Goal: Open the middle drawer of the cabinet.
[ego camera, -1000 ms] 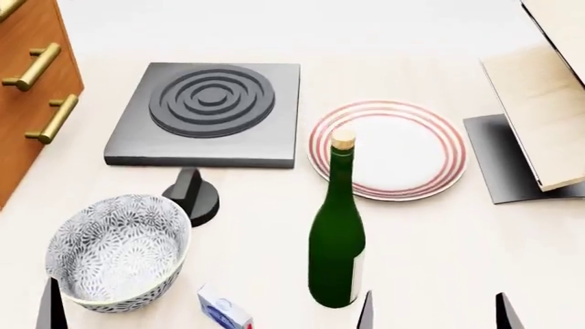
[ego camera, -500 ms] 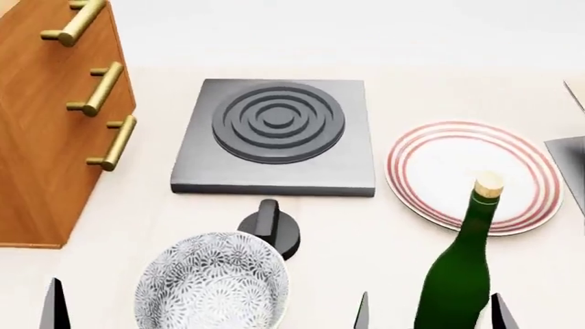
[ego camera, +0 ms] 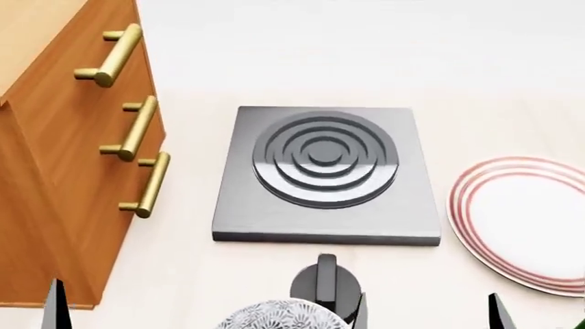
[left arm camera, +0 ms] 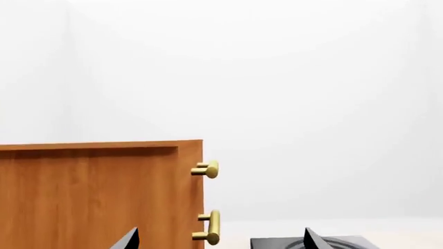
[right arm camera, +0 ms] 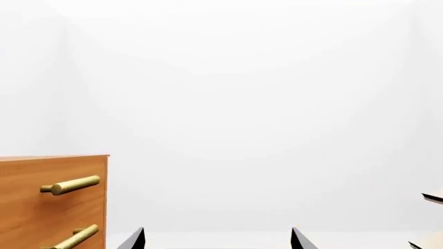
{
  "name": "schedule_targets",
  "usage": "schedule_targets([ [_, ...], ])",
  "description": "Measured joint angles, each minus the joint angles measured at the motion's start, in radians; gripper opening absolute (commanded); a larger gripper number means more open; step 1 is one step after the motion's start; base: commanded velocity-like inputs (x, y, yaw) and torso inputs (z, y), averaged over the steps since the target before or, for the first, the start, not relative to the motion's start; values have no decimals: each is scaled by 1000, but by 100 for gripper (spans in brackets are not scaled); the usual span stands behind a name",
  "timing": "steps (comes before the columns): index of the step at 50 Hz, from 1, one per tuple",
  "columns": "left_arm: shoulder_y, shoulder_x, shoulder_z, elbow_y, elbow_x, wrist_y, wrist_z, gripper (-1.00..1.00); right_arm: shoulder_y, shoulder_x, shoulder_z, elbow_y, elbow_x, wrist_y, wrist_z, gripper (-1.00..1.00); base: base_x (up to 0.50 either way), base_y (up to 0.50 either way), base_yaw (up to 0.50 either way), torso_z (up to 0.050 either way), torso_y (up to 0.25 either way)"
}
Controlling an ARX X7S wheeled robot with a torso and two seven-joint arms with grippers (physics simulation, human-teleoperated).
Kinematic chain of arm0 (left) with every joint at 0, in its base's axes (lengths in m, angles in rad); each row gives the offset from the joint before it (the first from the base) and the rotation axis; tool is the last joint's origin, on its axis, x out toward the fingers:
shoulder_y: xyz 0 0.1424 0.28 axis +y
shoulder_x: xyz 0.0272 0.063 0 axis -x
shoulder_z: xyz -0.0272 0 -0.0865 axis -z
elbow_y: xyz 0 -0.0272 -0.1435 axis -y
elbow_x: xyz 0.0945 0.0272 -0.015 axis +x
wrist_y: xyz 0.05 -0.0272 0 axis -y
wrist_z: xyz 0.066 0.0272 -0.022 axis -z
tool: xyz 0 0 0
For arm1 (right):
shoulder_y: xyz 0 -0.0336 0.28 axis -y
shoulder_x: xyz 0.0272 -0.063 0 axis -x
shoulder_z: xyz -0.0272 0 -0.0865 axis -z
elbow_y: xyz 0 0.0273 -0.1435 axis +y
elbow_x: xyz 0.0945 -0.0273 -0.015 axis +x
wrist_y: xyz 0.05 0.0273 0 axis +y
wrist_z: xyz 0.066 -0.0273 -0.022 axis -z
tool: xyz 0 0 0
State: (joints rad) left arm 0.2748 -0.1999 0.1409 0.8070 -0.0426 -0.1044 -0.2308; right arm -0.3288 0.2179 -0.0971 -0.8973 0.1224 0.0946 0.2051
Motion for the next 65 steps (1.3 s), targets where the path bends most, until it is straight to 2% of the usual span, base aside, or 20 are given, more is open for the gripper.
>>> schedule_targets([
  [6, -1, -4, 3, 0, -1, 0, -5, 100, 0, 5, -2, 0, 5, -3, 3, 100, 500, 0, 0, 0, 3],
  [15, -2, -10, 7, 0, -4, 0, -12, 100, -5, 10, -3, 5, 9, -32, 6, 100, 0, 25, 0, 0, 0],
  [29, -2, -19, 14, 2, -7, -3, -22, 100, -7, 18, -10, 8, -3, -37, 19, 100, 0, 500, 0, 0, 0],
  [50, -6, -32, 23, 2, -12, -5, -36, 100, -10, 32, -7, 9, 25, -59, 31, 100, 0, 0, 0, 0, 0],
  [58, -6, -37, 25, 2, -14, -5, -42, 100, -7, 36, -9, 11, 41, -56, 33, 100, 0, -495, 0, 0, 0],
  [65, -7, -41, 28, 3, -16, -4, -46, 100, -6, 41, -12, 13, 47, -57, 36, 100, 0, -146, 0, 0, 0],
])
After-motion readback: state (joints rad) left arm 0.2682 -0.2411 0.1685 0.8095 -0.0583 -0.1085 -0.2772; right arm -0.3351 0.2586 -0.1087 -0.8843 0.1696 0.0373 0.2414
